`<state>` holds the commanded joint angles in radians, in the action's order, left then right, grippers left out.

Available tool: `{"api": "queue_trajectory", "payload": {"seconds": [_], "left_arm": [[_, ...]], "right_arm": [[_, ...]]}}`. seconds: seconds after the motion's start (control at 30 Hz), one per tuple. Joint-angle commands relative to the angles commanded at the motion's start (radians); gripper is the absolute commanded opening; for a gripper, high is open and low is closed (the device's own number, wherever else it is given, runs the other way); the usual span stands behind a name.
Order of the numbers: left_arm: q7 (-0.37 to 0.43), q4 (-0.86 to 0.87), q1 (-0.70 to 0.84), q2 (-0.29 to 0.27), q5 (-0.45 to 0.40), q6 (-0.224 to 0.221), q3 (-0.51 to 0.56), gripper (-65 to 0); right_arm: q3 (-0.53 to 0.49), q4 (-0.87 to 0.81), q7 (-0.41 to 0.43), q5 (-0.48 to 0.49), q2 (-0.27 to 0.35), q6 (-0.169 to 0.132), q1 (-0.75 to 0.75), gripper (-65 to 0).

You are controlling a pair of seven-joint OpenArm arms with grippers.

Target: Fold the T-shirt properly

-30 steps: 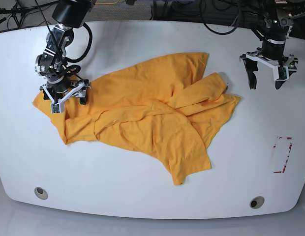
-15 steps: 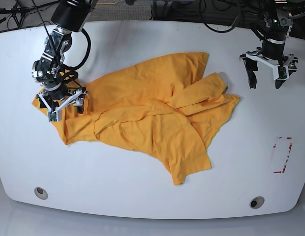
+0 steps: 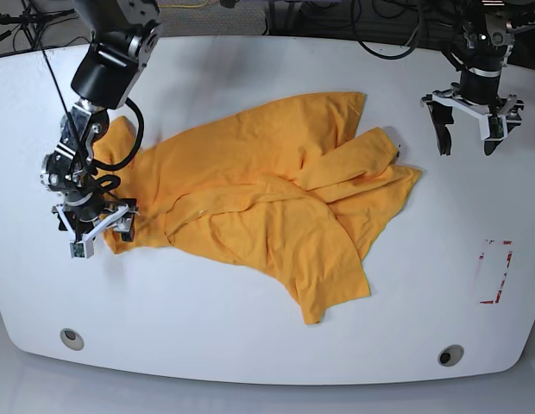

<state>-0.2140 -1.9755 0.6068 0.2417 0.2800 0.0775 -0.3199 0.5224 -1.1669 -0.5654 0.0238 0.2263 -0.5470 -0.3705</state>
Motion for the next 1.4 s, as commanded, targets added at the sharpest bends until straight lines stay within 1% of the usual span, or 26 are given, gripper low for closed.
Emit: {"api": "queue_trajectory", "payload": {"seconds": [0.07, 0.1, 0.17, 0.27, 0.43, 0.47, 0.5, 0.57, 0.6, 0.67, 0.77, 0.83, 0.87, 0.9, 0.93, 0.97, 1.0, 1.03, 1.07, 1.1, 1.23, 1.4], "left_arm": [[0.000, 0.002, 0.000, 0.000, 0.000, 0.000, 0.000, -16.7], [0.000, 0.002, 0.000, 0.000, 0.000, 0.000, 0.000, -16.7], [0.000, 0.002, 0.000, 0.000, 0.000, 0.000, 0.000, -16.7], [0.000, 0.002, 0.000, 0.000, 0.000, 0.000, 0.000, -16.7], [-0.002, 0.003, 0.000, 0.000, 0.000, 0.000, 0.002, -16.7], [-0.002, 0.003, 0.000, 0.000, 0.000, 0.000, 0.002, -16.7], [-0.002, 0.003, 0.000, 0.000, 0.002, 0.000, 0.002, -16.7], [-0.003, 0.003, 0.000, 0.000, 0.003, 0.000, 0.003, -16.7], [-0.003, 0.005, 0.000, 0.000, 0.003, 0.002, 0.003, -16.7], [-0.005, 0.005, 0.000, 0.000, 0.005, 0.002, 0.005, -16.7], [-0.005, 0.005, 0.000, 0.000, 0.005, 0.002, 0.009, -16.7], [-0.005, 0.005, 0.000, 0.000, 0.005, 0.003, 0.025, -16.7], [-0.005, 0.005, 0.000, 0.000, 0.005, 0.003, 0.035, -16.7], [-0.005, 0.005, 0.000, 0.000, 0.005, 0.003, 0.046, -16.7], [-0.005, 0.005, 0.000, 0.000, 0.005, 0.003, 0.054, -16.7], [-0.005, 0.005, 0.000, 0.000, 0.005, 0.003, 0.064, -16.7], [-0.005, 0.005, 0.000, 0.000, 0.005, 0.003, 0.072, -16.7], [-0.006, 0.005, 0.000, 0.000, 0.005, 0.003, 0.084, -16.7], [-0.006, 0.005, 0.002, 0.000, 0.005, 0.003, 0.094, -16.7], [-0.006, 0.005, 0.003, 0.000, 0.005, 0.003, 0.107, -16.7], [-0.006, 0.005, 0.005, 0.000, 0.005, 0.003, 0.175, -16.5], [-0.006, 0.005, 0.006, 0.000, 0.005, 0.003, 0.276, -16.5]], "right_arm": [[-0.005, 0.049, 0.023, 0.000, 0.009, 0.000, -0.026, -16.2], [-0.017, 0.074, 0.040, 0.000, 0.015, 0.005, -0.035, -16.2], [-0.057, 0.129, 0.071, 0.000, 0.037, 0.006, -0.058, -16.2], [-0.101, 0.204, 0.107, 0.000, 0.049, 0.008, -0.083, -16.2], [-0.112, 0.288, 0.164, 0.000, 0.051, 0.011, -0.095, -16.2], [-0.114, 0.298, 0.173, 0.000, 0.051, 0.015, -0.097, -16.2], [-0.114, 0.318, 0.196, 0.000, 0.051, 0.034, -0.100, -16.2], [-0.114, 0.348, 0.226, 0.000, 0.052, 0.060, -0.100, -16.2], [-0.114, 0.359, 0.238, 0.000, 0.052, 0.068, -0.100, -16.2], [-0.114, 0.377, 0.255, 0.000, 0.055, 0.075, -0.100, -16.2], [-0.115, 0.387, 0.262, 0.000, 0.068, 0.077, -0.100, -16.8], [-0.115, 0.387, 0.262, 0.000, 0.068, 0.077, -0.100, -20.9], [-0.115, 0.387, 0.262, 0.000, 0.068, 0.077, -0.100, -25.0], [-0.115, 0.387, 0.262, 0.000, 0.068, 0.077, -0.100, -31.4], [-0.115, 0.387, 0.262, 0.000, 0.069, 0.077, -0.100, -35.8], [-0.115, 0.387, 0.262, 0.000, 0.069, 0.077, -0.100, -43.3], [-0.115, 0.387, 0.262, 0.000, 0.069, 0.077, -0.100, -48.7], [-0.115, 0.387, 0.262, 0.000, 0.069, 0.077, -0.100, -56.1], [-0.115, 0.387, 0.262, 0.000, 0.069, 0.077, -0.100, -61.5], [-0.115, 0.387, 0.262, 0.000, 0.069, 0.077, -0.100, -65.0], [-0.115, 0.382, 0.262, 0.000, 0.069, 0.077, -0.094, -64.2], [-0.114, 0.382, 0.262, 0.000, 0.071, 0.077, -0.091, -65.0]]}}
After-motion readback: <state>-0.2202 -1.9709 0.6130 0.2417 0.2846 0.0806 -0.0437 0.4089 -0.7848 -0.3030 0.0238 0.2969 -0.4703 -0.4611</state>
